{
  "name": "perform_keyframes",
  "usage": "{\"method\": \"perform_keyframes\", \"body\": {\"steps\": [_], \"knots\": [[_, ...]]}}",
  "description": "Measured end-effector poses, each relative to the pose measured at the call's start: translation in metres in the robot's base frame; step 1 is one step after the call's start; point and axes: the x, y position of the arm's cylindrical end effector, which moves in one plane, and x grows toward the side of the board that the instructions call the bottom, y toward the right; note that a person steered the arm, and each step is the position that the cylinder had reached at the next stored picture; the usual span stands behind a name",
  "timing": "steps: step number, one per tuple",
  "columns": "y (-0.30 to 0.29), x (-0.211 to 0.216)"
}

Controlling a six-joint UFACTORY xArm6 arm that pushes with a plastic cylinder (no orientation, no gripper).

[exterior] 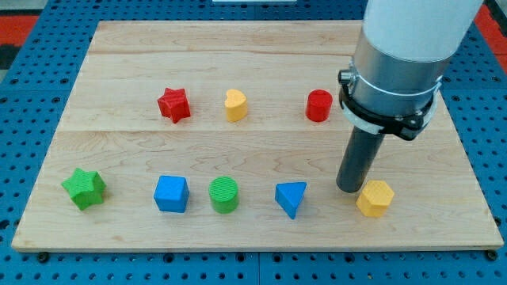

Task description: Push the blue triangle to the bottom

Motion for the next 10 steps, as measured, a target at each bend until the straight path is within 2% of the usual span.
{"method": "perform_keyframes", "body": {"steps": [7, 10], "knots": [[-0.056, 0.000], [-0.060, 0.061]]}}
